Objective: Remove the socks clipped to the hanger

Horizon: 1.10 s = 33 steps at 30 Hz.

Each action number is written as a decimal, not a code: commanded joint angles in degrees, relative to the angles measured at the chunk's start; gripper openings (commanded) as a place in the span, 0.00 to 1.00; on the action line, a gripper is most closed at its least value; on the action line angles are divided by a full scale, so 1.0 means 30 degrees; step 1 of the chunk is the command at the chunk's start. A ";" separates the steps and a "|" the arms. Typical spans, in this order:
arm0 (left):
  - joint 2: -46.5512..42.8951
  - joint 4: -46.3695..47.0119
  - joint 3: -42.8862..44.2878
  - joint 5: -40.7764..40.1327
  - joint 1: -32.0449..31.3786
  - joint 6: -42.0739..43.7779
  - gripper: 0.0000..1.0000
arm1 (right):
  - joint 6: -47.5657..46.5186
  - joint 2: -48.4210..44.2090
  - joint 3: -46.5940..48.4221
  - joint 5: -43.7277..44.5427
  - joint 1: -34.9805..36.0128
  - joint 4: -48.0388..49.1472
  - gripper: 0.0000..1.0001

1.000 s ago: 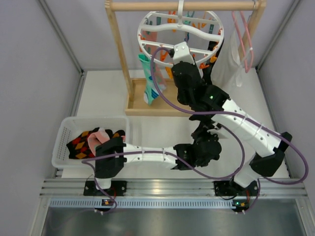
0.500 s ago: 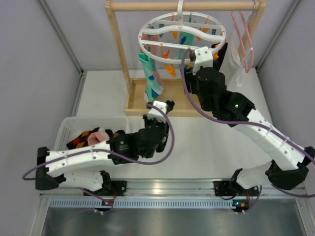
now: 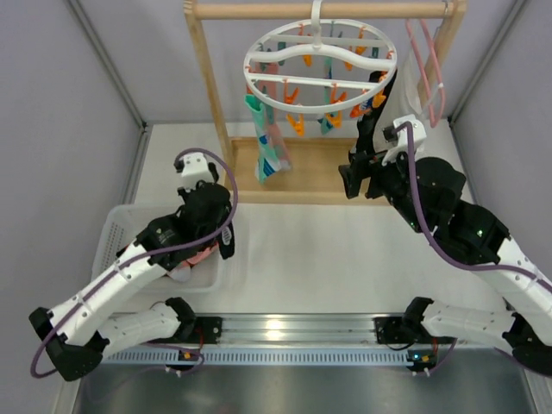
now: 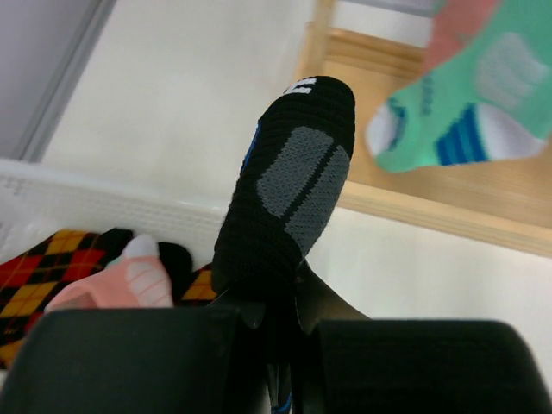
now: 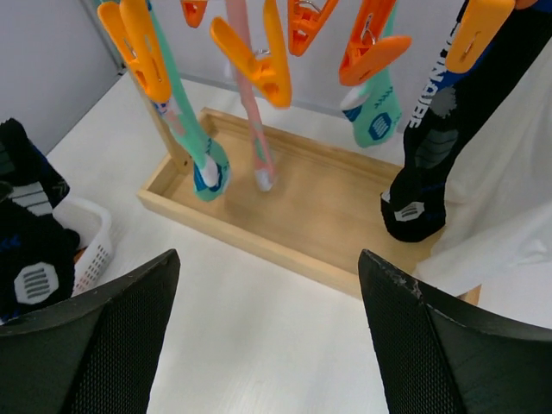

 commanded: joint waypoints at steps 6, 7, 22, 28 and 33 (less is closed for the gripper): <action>-0.1415 -0.2084 -0.0282 0.3082 0.8874 -0.1421 0.00 | 0.0661 -0.1222 -0.1427 -0.1463 -0.0191 0.0715 0.82; -0.1503 -0.2055 -0.0632 0.3259 0.9491 -0.1770 0.00 | 0.0632 -0.1397 -0.1546 -0.1492 -0.0162 0.0686 0.82; -0.3050 -0.1996 -0.3214 0.3757 1.4595 -0.5055 0.98 | 0.1510 -0.5233 -0.5237 -0.2108 -0.0191 0.0775 0.83; -0.4140 -0.1676 -0.2073 0.6415 1.4595 -0.4003 0.98 | 0.2008 -0.6729 -0.6292 -0.2078 -0.0162 0.0832 0.84; -0.2387 0.4110 -0.2393 1.7256 1.4333 -0.1892 0.98 | 0.2565 -0.7988 -0.7609 -0.3364 -0.0162 0.1649 0.94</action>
